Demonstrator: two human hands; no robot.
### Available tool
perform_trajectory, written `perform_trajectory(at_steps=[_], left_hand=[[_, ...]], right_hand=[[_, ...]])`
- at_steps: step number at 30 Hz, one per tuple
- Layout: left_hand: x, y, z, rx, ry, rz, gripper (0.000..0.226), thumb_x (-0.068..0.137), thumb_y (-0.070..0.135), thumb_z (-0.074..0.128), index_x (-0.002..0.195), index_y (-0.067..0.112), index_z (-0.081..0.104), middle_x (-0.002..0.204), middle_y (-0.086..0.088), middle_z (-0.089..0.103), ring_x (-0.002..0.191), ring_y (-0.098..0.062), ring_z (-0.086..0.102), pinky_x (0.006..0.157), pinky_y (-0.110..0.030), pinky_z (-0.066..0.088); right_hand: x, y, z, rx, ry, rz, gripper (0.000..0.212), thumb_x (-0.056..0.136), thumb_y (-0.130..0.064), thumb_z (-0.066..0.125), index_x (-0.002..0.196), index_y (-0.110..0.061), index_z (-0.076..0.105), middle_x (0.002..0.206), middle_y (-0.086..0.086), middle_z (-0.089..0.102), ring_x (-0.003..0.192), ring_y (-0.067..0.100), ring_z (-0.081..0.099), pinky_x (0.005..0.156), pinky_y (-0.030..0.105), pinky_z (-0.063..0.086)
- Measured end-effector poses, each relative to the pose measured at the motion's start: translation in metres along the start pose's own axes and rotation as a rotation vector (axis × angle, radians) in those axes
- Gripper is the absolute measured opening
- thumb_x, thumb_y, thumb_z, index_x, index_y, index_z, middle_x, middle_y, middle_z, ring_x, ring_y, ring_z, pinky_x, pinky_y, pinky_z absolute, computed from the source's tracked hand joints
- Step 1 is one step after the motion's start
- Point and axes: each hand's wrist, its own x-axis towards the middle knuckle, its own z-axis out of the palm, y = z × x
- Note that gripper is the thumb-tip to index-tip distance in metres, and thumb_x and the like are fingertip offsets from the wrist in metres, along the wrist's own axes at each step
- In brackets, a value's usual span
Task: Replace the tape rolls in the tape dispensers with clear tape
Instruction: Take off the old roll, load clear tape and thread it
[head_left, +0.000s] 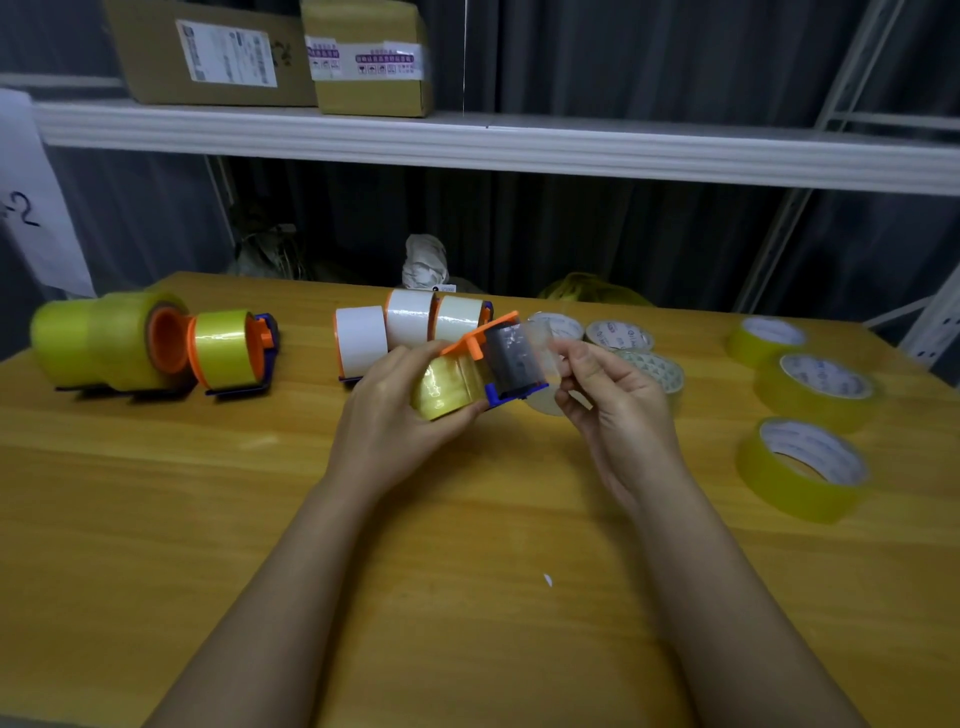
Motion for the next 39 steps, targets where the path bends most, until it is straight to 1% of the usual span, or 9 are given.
perform_trajectory(at_steps=[6, 8, 13, 22, 26, 30, 34, 37, 39], left_hand=[[0.0, 0.0, 0.001, 0.01, -0.02, 0.019, 0.063, 0.072, 0.059, 0.056, 0.121, 0.02, 0.058, 0.108, 0.002, 0.062, 0.098, -0.01, 0.055, 0.076, -0.034, 0.05], [0.0, 0.001, 0.001, 0.013, -0.022, 0.027, 0.062, 0.072, 0.059, 0.056, 0.12, 0.02, 0.058, 0.107, 0.002, 0.062, 0.097, -0.011, 0.055, 0.075, -0.035, 0.05], [-0.001, 0.001, 0.001, 0.011, -0.023, 0.022, 0.063, 0.071, 0.059, 0.056, 0.12, 0.02, 0.058, 0.106, 0.002, 0.062, 0.096, -0.012, 0.056, 0.075, -0.036, 0.05], [-0.001, 0.003, 0.002, -0.01, -0.034, 0.026, 0.061, 0.072, 0.057, 0.058, 0.12, 0.02, 0.059, 0.103, 0.002, 0.062, 0.093, -0.011, 0.055, 0.073, -0.034, 0.049], [-0.001, 0.003, 0.002, -0.038, -0.032, 0.036, 0.059, 0.072, 0.054, 0.06, 0.119, 0.018, 0.06, 0.103, 0.003, 0.062, 0.093, -0.007, 0.054, 0.075, -0.029, 0.046], [-0.004, 0.007, 0.003, -0.069, -0.019, 0.021, 0.059, 0.071, 0.053, 0.06, 0.119, 0.019, 0.06, 0.104, 0.003, 0.062, 0.095, -0.007, 0.054, 0.076, -0.028, 0.045], [-0.003, 0.009, 0.004, -0.079, -0.01, 0.025, 0.06, 0.071, 0.054, 0.061, 0.119, 0.019, 0.06, 0.104, 0.002, 0.062, 0.094, -0.008, 0.055, 0.076, -0.027, 0.046], [-0.003, 0.01, 0.005, -0.123, -0.011, 0.012, 0.059, 0.071, 0.053, 0.063, 0.12, 0.02, 0.059, 0.106, 0.004, 0.062, 0.096, -0.007, 0.055, 0.077, -0.023, 0.046], [-0.004, 0.011, 0.005, -0.151, -0.021, 0.005, 0.057, 0.071, 0.051, 0.066, 0.12, 0.023, 0.059, 0.108, 0.005, 0.062, 0.098, -0.006, 0.056, 0.078, -0.022, 0.047]], right_hand=[[-0.002, -0.001, 0.004, -0.034, -0.01, -0.035, 0.026, 0.079, -0.031, 0.063, 0.092, -0.011, 0.072, 0.073, -0.01, 0.067, 0.072, 0.002, 0.06, 0.07, 0.018, 0.051], [-0.002, -0.002, 0.005, -0.065, 0.0, -0.066, 0.022, 0.075, -0.028, 0.066, 0.091, -0.015, 0.072, 0.078, -0.009, 0.072, 0.075, 0.002, 0.063, 0.068, 0.016, 0.051], [-0.003, -0.001, 0.003, -0.142, 0.016, -0.117, 0.013, 0.091, -0.013, 0.059, 0.096, -0.012, 0.071, 0.081, -0.012, 0.074, 0.079, -0.002, 0.066, 0.067, 0.013, 0.05], [-0.002, 0.001, 0.003, -0.135, 0.0, -0.096, 0.016, 0.094, -0.011, 0.056, 0.092, -0.015, 0.072, 0.079, -0.009, 0.072, 0.078, 0.002, 0.065, 0.069, 0.016, 0.05], [-0.002, 0.0, 0.003, -0.103, -0.021, -0.058, 0.017, 0.093, -0.008, 0.056, 0.089, -0.012, 0.072, 0.087, 0.0, 0.072, 0.083, 0.011, 0.066, 0.071, 0.021, 0.052], [-0.004, 0.0, 0.005, -0.156, 0.023, -0.098, 0.017, 0.09, -0.012, 0.061, 0.085, -0.021, 0.074, 0.093, 0.003, 0.073, 0.091, 0.015, 0.068, 0.074, 0.022, 0.052], [-0.004, 0.005, 0.007, -0.201, 0.056, -0.076, 0.013, 0.091, -0.022, 0.062, 0.096, -0.026, 0.074, 0.111, 0.004, 0.07, 0.107, 0.018, 0.063, 0.085, 0.031, 0.047], [-0.002, 0.004, 0.01, -0.12, -0.08, 0.084, 0.039, 0.08, -0.037, 0.061, 0.119, -0.037, 0.064, 0.131, -0.002, 0.059, 0.121, 0.018, 0.053, 0.095, 0.035, 0.038], [-0.001, 0.005, 0.009, -0.043, -0.102, 0.148, 0.046, 0.077, -0.034, 0.06, 0.122, -0.043, 0.058, 0.135, -0.002, 0.056, 0.123, 0.017, 0.05, 0.096, 0.036, 0.034]])
